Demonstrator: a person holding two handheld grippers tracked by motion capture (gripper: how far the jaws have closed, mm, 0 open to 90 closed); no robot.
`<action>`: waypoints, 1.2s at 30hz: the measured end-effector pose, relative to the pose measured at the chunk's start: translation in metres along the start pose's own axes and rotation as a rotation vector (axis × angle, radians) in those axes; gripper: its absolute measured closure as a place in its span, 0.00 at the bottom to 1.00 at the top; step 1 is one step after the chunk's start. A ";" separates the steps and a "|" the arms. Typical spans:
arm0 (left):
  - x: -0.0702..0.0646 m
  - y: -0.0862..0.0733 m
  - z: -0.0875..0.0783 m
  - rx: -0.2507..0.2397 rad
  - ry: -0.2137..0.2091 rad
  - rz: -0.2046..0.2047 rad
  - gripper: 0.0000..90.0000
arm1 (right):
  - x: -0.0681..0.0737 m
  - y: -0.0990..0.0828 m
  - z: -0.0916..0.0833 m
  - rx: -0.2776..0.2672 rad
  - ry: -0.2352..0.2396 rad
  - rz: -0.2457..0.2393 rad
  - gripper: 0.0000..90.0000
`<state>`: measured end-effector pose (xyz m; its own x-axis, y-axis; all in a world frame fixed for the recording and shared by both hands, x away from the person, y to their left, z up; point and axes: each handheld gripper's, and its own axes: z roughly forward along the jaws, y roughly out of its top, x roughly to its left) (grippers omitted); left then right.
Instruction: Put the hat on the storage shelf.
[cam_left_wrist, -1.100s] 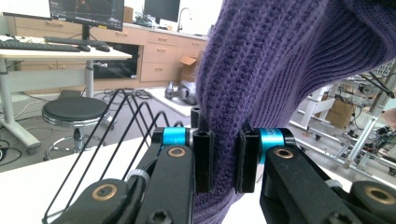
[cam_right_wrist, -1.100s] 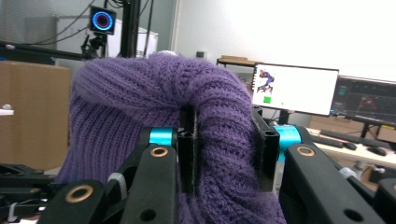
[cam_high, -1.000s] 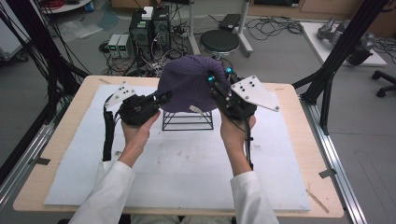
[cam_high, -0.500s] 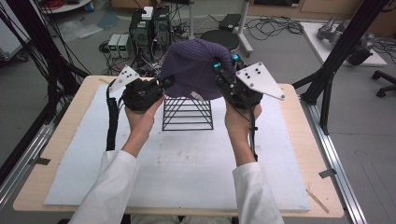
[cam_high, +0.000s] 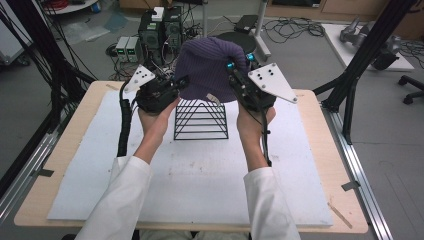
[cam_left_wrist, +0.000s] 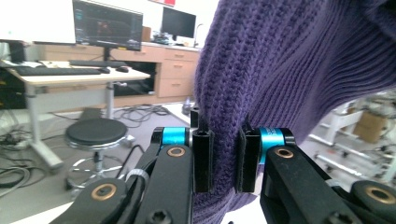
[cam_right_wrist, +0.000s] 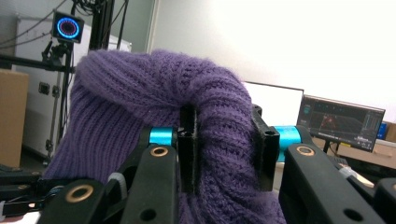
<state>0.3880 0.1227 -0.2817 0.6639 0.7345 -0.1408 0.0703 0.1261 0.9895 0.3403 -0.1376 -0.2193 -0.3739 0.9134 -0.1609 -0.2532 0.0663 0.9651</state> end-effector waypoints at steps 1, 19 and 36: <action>0.000 -0.002 0.000 0.003 0.003 -0.013 0.90 | 0.000 0.000 0.000 0.004 0.002 0.001 0.77; 0.016 -0.050 -0.013 0.098 0.049 -0.135 0.89 | 0.013 -0.044 0.005 0.162 0.041 0.048 0.77; 0.030 -0.105 -0.021 0.190 0.121 -0.174 0.88 | 0.037 -0.086 0.005 0.281 0.062 0.040 0.76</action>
<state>0.3850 0.1458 -0.3905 0.5370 0.7882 -0.3007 0.3211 0.1387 0.9368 0.3533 -0.1077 -0.3075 -0.4347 0.8918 -0.1257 0.0163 0.1473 0.9890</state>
